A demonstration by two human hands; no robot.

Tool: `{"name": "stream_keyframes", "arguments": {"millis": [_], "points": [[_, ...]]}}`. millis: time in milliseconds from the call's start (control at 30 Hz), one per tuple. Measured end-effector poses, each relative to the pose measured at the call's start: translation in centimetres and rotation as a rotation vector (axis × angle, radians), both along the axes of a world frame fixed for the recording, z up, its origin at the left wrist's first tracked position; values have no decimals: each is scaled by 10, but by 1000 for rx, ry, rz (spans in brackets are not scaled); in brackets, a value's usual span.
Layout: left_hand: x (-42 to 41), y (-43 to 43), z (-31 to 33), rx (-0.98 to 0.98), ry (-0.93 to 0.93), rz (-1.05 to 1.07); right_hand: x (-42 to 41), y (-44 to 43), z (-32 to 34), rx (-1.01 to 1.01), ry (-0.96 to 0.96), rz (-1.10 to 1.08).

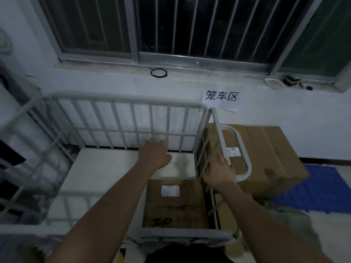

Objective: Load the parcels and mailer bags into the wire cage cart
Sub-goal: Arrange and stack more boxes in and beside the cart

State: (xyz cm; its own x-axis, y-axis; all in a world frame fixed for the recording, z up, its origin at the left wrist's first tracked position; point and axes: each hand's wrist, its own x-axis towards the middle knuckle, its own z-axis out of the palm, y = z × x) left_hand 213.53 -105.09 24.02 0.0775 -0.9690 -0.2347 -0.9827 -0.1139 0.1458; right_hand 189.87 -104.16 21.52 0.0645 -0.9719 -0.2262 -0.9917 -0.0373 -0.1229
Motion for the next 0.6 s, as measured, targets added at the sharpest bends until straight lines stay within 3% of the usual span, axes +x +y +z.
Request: {"name": "stream_keyframes", "arguments": {"millis": [600], "points": [[-57,19,-9,15,-4,-82,-51,35,-6,-31,-62,-63]]}}
